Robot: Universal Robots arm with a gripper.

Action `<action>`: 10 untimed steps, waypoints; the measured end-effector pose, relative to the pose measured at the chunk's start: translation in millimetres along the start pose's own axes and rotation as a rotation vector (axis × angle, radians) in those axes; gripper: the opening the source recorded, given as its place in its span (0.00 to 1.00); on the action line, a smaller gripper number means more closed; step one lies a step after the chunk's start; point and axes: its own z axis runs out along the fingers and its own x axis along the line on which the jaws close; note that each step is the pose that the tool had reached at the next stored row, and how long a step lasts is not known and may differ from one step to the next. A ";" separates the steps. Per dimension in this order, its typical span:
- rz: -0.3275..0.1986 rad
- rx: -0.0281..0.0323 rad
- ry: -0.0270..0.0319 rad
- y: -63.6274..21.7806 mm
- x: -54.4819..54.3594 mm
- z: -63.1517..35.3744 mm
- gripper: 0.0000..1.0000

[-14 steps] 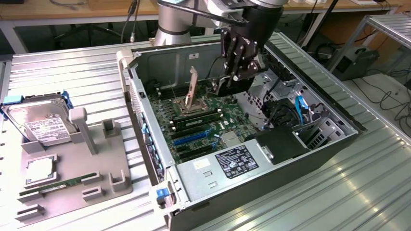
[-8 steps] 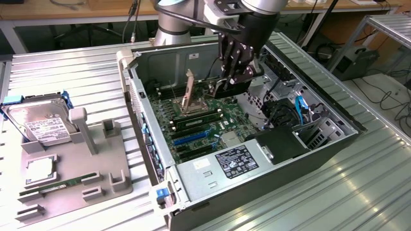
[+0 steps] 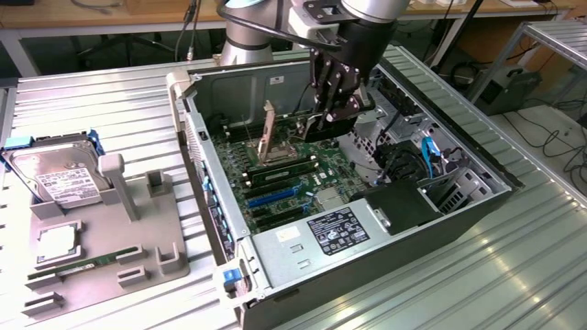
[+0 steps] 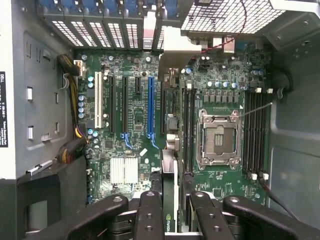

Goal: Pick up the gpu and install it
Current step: 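Insert the gpu into the slot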

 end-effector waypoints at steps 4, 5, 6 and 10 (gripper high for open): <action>0.000 0.0000 0.0001 0.7 0.2 2.6 0.26; 0.000 -0.0001 0.0002 0.9 0.3 3.1 0.26; 0.000 -0.0001 0.0002 1.1 0.4 3.8 0.26; 0.000 0.0000 0.0001 1.8 0.6 6.2 0.26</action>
